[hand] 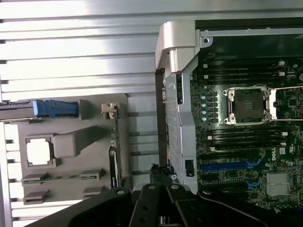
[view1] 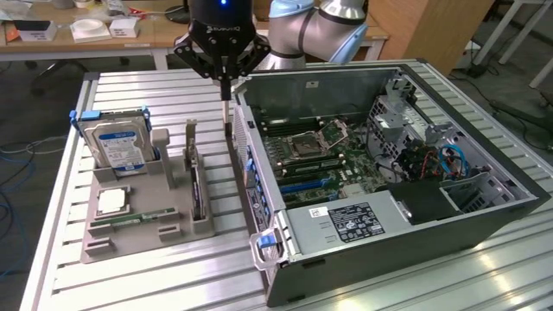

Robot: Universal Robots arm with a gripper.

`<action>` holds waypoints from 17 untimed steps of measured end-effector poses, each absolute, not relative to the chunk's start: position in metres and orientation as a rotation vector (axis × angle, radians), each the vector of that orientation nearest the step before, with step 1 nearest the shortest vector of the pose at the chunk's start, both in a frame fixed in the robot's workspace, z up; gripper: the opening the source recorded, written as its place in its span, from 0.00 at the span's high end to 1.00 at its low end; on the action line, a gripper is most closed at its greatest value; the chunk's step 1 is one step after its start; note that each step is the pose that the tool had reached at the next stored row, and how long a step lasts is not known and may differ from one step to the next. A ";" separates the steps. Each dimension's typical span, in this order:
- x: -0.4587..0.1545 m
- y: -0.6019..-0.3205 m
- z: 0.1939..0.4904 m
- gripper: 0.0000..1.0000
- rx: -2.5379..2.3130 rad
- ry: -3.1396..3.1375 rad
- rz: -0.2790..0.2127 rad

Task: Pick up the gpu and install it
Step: 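Reach for the gpu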

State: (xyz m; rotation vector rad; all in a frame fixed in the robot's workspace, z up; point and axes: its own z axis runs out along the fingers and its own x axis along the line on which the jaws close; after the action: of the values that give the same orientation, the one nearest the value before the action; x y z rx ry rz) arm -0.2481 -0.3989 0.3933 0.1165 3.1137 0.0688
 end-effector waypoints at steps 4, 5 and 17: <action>-0.256 -0.399 0.393 0.90 0.117 3.114 0.069; -0.259 -0.399 0.393 0.90 0.117 3.114 0.069; -0.290 -0.399 0.393 0.90 0.116 3.114 0.069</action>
State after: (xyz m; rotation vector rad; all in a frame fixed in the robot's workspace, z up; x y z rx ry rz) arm -0.2897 -0.3989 0.3933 0.1165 3.1137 0.0688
